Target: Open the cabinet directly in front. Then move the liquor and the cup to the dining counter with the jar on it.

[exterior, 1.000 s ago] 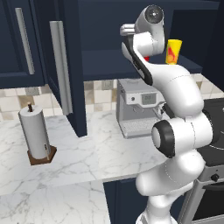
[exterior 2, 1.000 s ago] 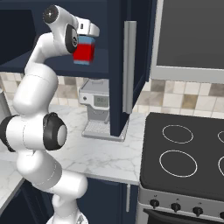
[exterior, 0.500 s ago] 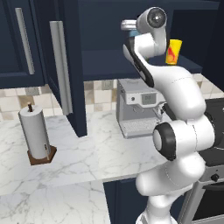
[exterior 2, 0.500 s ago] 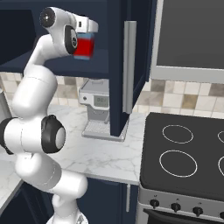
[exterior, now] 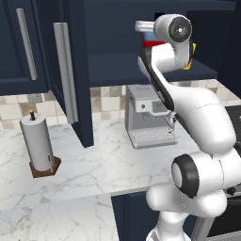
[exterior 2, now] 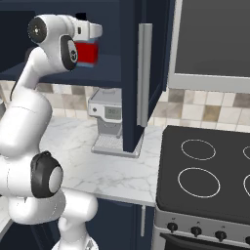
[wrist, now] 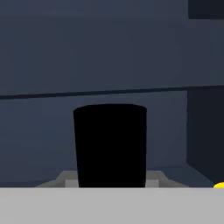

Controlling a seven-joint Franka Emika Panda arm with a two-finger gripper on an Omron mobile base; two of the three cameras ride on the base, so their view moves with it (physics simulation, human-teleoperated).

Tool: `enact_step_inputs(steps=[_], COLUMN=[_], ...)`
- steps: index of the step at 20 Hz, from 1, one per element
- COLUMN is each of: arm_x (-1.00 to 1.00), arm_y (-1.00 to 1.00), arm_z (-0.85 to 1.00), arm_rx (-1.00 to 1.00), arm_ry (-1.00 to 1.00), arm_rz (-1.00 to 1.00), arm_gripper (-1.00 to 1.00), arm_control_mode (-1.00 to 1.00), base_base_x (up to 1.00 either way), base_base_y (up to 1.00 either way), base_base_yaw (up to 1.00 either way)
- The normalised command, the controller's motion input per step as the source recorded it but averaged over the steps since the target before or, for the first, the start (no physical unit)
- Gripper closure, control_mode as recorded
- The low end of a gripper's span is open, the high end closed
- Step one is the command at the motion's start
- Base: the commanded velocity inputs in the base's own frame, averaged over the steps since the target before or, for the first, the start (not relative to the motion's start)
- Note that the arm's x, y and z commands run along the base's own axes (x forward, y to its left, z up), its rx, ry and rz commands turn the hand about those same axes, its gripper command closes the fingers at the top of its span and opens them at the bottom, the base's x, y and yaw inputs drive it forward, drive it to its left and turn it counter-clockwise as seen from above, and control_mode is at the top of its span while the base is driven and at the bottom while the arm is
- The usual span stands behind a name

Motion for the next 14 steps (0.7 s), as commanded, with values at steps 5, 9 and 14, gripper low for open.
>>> enact_step_inputs(steps=[5,9,14], arm_x=[-1.00,-1.00,-1.00], arm_y=[0.00,0.00,0.00], arm_z=[-0.21,-0.42,-0.71], arm_rx=[0.00,0.00,0.00], arm_ry=[-0.01,0.09,0.18], arm_rz=[0.05,0.07,0.06], arm_gripper=[1.00,1.00,1.00], arm_control_mode=[-1.00,-1.00,-1.00], base_base_x=[0.00,0.00,0.00], base_base_y=[0.00,0.00,0.00], base_base_yaw=[0.00,0.00,0.00])
